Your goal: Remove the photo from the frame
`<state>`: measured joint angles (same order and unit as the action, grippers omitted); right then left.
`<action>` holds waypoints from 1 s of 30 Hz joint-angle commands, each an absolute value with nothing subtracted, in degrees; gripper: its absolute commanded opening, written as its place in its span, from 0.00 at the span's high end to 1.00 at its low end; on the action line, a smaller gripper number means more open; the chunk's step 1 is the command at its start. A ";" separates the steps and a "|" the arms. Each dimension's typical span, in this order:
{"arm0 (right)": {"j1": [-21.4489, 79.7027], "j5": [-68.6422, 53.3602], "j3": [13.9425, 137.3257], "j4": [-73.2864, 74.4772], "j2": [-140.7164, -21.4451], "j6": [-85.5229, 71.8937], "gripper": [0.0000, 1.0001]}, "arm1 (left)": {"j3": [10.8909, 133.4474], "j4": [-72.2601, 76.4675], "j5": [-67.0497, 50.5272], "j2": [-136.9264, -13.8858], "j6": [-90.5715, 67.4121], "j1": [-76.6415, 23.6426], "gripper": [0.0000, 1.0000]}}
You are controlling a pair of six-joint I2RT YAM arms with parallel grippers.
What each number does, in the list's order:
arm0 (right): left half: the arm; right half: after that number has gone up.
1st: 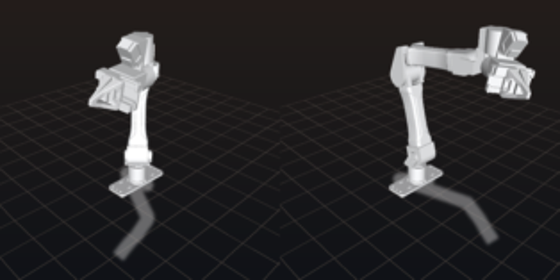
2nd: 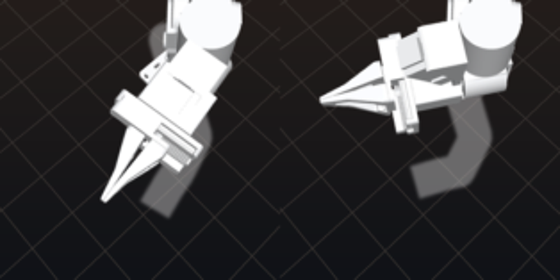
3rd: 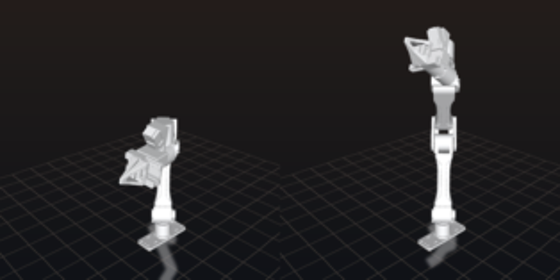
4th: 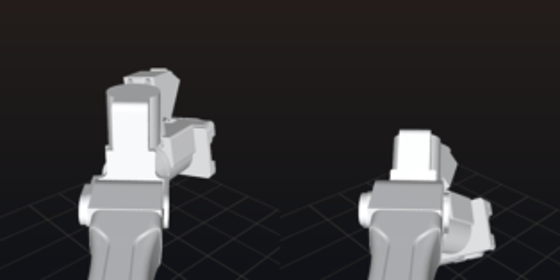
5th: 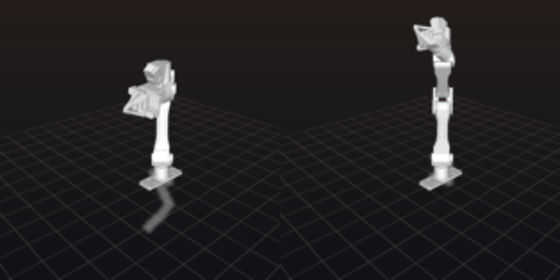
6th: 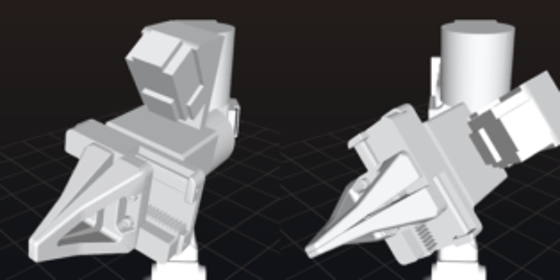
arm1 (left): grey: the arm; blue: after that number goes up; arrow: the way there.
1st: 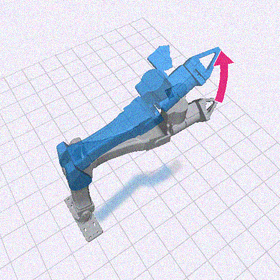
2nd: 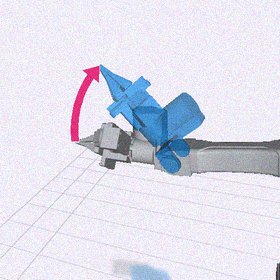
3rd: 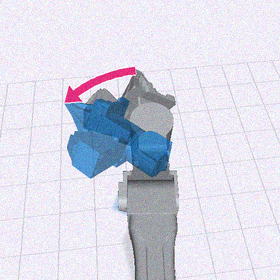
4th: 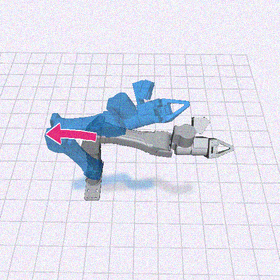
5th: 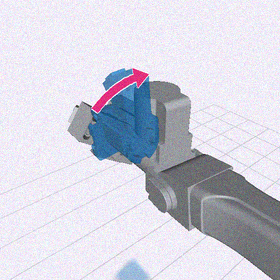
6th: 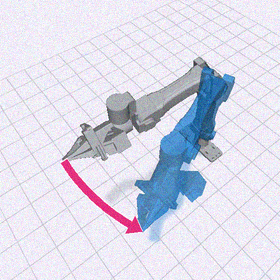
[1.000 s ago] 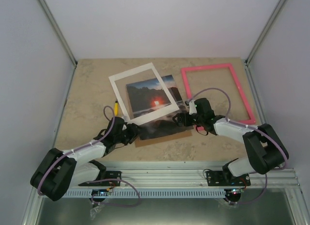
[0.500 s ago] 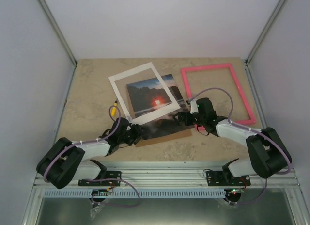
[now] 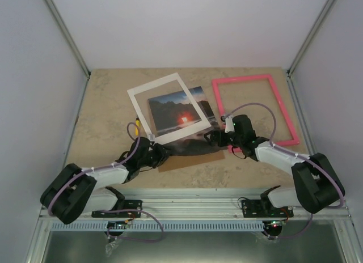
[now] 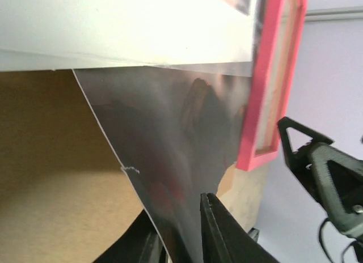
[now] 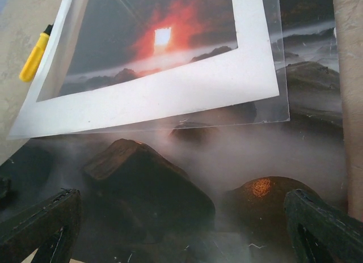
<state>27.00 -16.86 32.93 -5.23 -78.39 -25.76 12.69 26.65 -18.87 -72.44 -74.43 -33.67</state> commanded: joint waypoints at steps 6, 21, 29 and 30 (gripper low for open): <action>26.19 -15.79 32.88 -2.09 -77.16 -26.16 0.02 | 11.83 20.44 -16.60 -60.25 -74.89 -34.00 0.90; 26.19 -18.65 29.96 -0.57 -77.58 -28.52 0.02 | 6.45 16.60 -21.17 -47.64 -78.80 -33.96 0.92; 26.19 -19.08 27.45 -0.98 -76.96 -29.76 0.02 | 5.97 13.23 -21.66 -40.83 -79.36 -33.95 0.90; 26.19 -18.89 27.48 -0.83 -77.11 -29.72 0.02 | 5.77 13.43 -21.77 -40.39 -79.43 -33.95 0.90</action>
<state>26.44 -18.50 28.29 -1.13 -77.52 -28.75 6.22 14.50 -20.45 -42.50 -78.32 -33.76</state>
